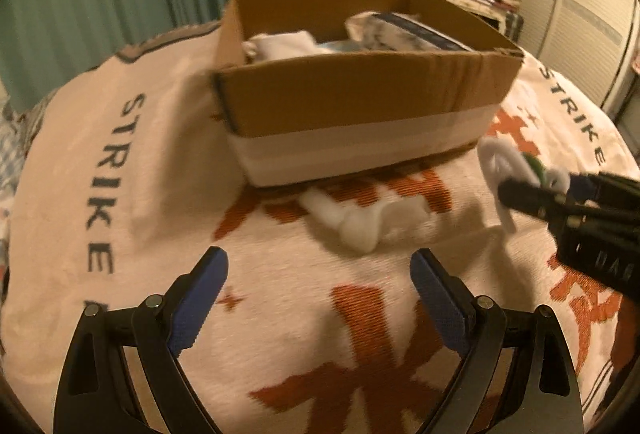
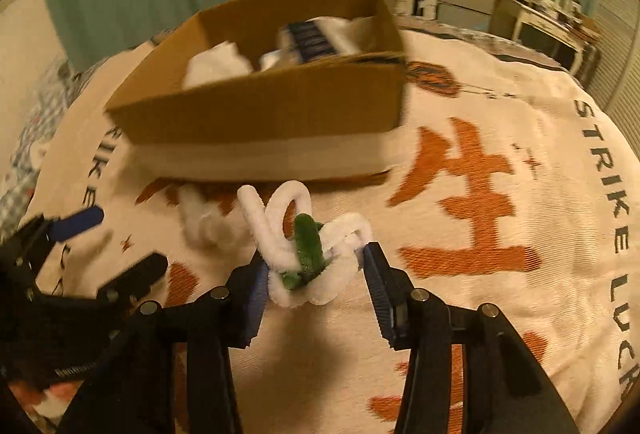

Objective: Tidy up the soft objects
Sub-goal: 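Grasp the white foam piece with the left gripper while the right grasps the pipe-cleaner toy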

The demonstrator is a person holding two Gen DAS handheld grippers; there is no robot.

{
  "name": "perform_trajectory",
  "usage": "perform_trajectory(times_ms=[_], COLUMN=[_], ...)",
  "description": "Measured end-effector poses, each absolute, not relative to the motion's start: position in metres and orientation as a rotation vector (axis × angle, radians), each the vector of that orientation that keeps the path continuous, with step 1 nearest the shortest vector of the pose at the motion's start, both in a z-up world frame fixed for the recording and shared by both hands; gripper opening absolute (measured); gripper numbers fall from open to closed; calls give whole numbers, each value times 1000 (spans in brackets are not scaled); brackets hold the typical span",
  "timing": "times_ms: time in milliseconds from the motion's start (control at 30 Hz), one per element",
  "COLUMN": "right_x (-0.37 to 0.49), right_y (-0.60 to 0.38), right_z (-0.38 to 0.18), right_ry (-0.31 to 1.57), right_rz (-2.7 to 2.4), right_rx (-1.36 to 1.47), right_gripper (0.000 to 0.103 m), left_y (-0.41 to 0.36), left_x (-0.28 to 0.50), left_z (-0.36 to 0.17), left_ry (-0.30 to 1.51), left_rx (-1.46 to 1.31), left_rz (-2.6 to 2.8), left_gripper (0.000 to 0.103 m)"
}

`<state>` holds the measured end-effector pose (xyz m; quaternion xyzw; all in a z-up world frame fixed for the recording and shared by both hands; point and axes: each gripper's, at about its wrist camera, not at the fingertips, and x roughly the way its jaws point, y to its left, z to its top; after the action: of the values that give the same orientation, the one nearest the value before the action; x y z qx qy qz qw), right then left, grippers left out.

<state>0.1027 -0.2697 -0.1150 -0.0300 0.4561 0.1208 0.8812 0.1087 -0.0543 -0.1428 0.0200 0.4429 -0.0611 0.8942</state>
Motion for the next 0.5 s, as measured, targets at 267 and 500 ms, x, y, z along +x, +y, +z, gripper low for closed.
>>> perform_trajectory(times_ms=[267,500], right_x=[119,131], right_y=[-291,-286], right_z=[-119,-128], right_ry=[922,919], right_rz=[251,283], right_rx=[-43,-24], right_gripper=[45,45], left_y=[-73,-77], left_x=[135,148], left_z=[-165,-178], left_ry=[950,984], left_rx=[54,60], left_rz=[-154,-177], left_gripper=[85,59])
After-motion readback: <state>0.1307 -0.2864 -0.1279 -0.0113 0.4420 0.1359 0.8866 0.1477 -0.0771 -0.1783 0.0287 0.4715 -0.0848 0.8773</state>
